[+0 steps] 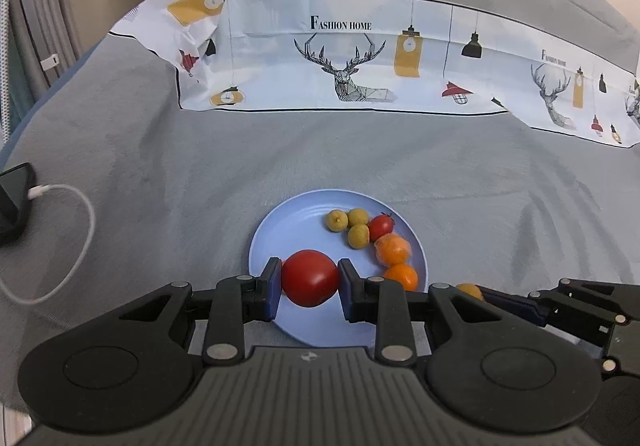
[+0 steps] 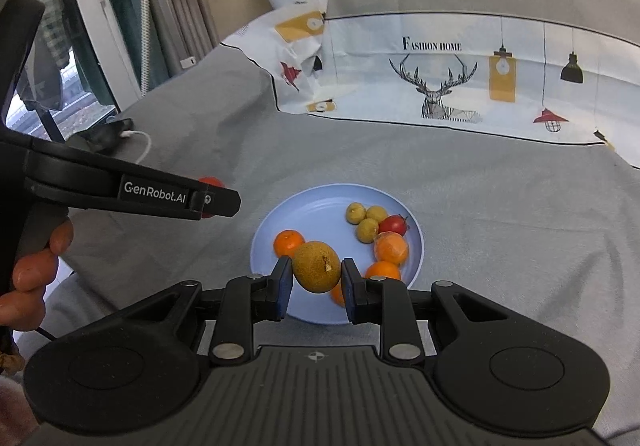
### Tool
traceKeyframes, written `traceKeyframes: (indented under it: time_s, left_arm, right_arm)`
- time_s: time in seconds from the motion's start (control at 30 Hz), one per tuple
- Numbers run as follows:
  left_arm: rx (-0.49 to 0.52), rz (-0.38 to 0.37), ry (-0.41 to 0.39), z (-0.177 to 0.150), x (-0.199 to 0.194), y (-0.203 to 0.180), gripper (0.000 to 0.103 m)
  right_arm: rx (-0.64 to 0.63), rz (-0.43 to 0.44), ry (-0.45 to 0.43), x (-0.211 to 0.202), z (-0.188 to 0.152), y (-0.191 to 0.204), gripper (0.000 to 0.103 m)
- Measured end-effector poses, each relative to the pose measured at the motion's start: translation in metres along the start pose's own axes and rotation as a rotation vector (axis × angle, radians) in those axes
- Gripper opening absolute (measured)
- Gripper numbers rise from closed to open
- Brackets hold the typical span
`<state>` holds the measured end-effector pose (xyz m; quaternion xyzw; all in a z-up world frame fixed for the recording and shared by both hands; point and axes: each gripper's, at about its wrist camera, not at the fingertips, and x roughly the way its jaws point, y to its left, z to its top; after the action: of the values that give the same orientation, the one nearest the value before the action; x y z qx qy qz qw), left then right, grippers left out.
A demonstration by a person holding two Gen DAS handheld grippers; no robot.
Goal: Organize fruits
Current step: 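Carry the cherry tomato and yellow fruit over the blue plate, then open both tools to drop the fruits onto the plate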
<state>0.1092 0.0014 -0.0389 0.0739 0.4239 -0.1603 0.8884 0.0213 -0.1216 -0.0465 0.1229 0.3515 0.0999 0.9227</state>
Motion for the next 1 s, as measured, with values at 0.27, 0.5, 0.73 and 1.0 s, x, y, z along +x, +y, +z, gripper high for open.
traceKeyframes:
  time_s: [0.27,0.5,0.73,1.0]
  left_arm:
    - [0.005,0.014,0.037,0.012,0.047,0.001,0.033]
    - [0.009,0.028,0.08,0.015,0.08,0.004,0.033]
    - [0.028,0.047,0.099,0.014,0.098,0.005,0.033]
    - [0.038,0.043,0.037,0.013,0.08,0.007,0.103]
  right_arm:
    - [-0.001,-0.009,0.031,0.042,0.01,-0.007,0.027]
    - [-0.007,-0.018,0.067,0.072,0.014,-0.013,0.027]
    - [-0.016,-0.031,0.092,0.093,0.014,-0.016,0.027]
    - [-0.033,-0.015,0.11,0.094,0.016,-0.015,0.077]
